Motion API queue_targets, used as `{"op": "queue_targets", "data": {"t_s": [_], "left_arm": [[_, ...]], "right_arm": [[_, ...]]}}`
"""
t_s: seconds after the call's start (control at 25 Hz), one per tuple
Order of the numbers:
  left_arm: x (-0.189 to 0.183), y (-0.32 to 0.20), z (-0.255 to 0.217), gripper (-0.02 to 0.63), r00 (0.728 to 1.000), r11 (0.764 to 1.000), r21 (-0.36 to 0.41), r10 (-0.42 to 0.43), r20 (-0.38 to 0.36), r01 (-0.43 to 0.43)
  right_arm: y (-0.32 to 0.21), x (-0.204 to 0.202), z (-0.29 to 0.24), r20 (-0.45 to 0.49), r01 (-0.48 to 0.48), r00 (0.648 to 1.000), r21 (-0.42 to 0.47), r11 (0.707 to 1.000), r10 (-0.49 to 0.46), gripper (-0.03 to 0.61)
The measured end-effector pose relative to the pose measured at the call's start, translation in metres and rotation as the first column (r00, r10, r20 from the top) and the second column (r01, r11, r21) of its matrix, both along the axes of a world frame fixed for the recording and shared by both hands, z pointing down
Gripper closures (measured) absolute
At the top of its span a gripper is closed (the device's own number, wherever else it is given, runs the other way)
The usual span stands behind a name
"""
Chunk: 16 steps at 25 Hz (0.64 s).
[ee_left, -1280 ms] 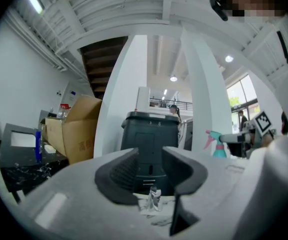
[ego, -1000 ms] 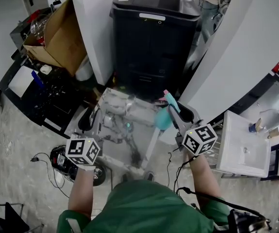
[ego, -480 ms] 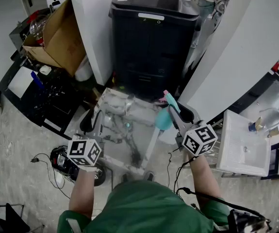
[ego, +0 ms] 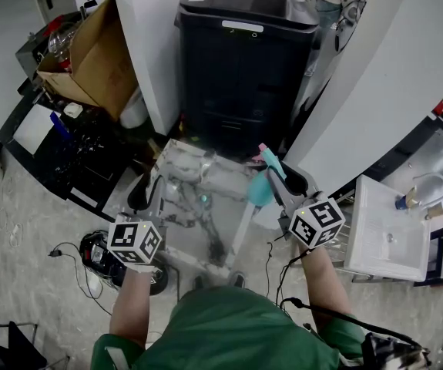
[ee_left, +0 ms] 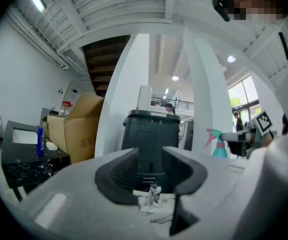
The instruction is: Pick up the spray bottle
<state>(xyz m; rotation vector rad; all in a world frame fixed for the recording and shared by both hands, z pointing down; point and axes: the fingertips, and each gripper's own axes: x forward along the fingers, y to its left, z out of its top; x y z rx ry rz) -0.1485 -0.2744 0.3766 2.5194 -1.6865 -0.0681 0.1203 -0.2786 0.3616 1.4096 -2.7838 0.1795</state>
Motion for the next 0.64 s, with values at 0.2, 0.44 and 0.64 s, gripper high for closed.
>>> {"op": "queue_targets", "data": {"t_s": [0.2, 0.44, 0.64], "left_arm": [[-0.0015, -0.0008, 0.0028, 0.476, 1.0, 1.0, -0.009, 0.001, 0.003, -0.001], [-0.0047, -0.0001, 0.0035, 0.476, 1.0, 1.0, -0.01, 0.003, -0.003, -0.003], [-0.0069, -0.0001, 0.0041, 0.477, 1.0, 1.0, -0.011, 0.007, -0.004, -0.007]], "right_arm": [[-0.0001, -0.0012, 0.0007, 0.0, -0.001, 1.0, -0.002, 1.0, 0.001, 0.489], [0.0009, -0.0046, 0.0002, -0.005, -0.001, 1.0, -0.006, 1.0, 0.001, 0.489], [0.0016, -0.008, 0.0004, -0.009, 0.0, 1.0, -0.004, 1.0, 0.0, 0.489]]}}
